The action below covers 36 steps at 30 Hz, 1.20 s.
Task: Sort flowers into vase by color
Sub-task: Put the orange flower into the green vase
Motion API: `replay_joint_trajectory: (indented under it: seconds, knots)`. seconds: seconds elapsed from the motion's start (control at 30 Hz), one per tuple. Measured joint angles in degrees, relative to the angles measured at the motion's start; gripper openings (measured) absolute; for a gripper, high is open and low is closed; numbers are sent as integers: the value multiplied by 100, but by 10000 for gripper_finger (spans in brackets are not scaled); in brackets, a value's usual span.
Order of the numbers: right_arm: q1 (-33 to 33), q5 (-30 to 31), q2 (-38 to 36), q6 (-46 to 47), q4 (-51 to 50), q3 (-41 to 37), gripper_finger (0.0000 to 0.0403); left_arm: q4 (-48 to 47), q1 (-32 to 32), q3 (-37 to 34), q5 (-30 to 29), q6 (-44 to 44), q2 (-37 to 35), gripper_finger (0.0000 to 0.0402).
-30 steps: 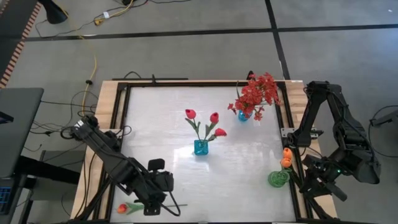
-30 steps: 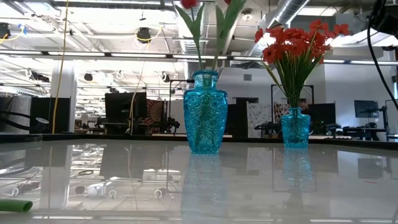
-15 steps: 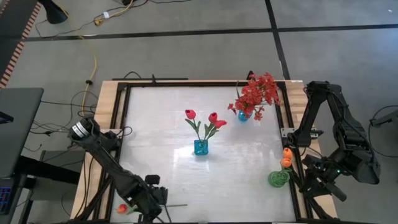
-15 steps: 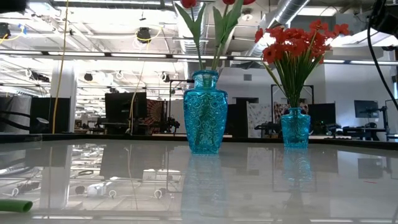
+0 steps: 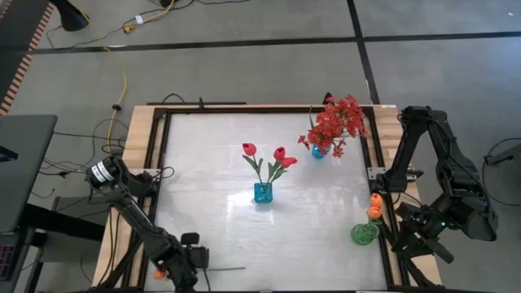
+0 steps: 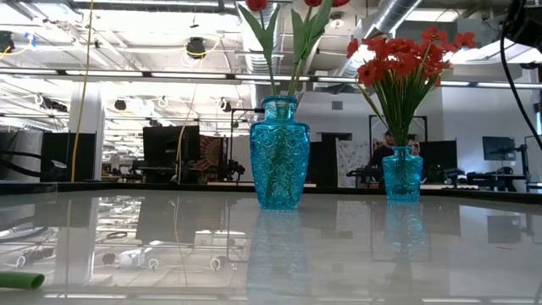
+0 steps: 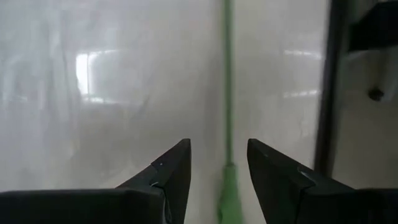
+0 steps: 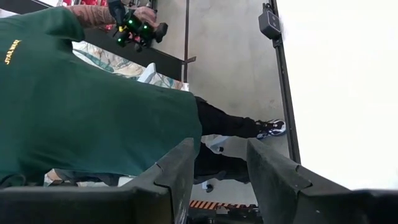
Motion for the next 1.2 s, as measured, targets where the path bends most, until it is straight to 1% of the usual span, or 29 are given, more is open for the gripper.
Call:
replay_joint_trajectory:
  seconds: [0.07,0.17,0.33,0.43,0.57,0.67,0.73,0.8,0.87,0.9,1.0,1.1,1.13,1.2]
  knots:
    - [0,0,0,47,1,0,172,13,-7,-62,-46,-114,0,144]
    - [0,0,0,50,4,0,172,55,-52,-90,-63,-39,27,144]
    - [0,-2,-2,125,8,0,172,427,-178,-71,206,348,286,144]
    - [0,-2,-2,182,4,0,172,422,-199,-51,193,102,425,144]
    - [0,-3,-2,184,8,0,172,382,-160,7,-34,-97,486,141]
    - [0,-4,-7,186,9,0,172,258,-100,109,-63,-9,499,119]
    - [0,-4,-11,189,11,0,172,89,-69,211,-72,63,513,89]
    - [0,-7,-11,193,15,0,172,-144,3,308,-44,85,525,51]
    - [0,-7,-11,192,15,0,172,-450,122,433,-48,83,550,15]
    - [0,-7,-11,181,15,0,172,-604,211,498,-95,63,553,9]
    - [1,-7,-16,156,13,0,172,-866,599,759,-170,233,539,3]
    - [0,-7,-41,156,69,0,172,-995,1043,1159,-128,818,388,2]
    - [2,-7,-51,156,105,0,172,-985,1212,1320,0,1118,313,1]
    - [2,-7,-78,154,114,0,172,-985,1568,1652,452,1629,164,1]
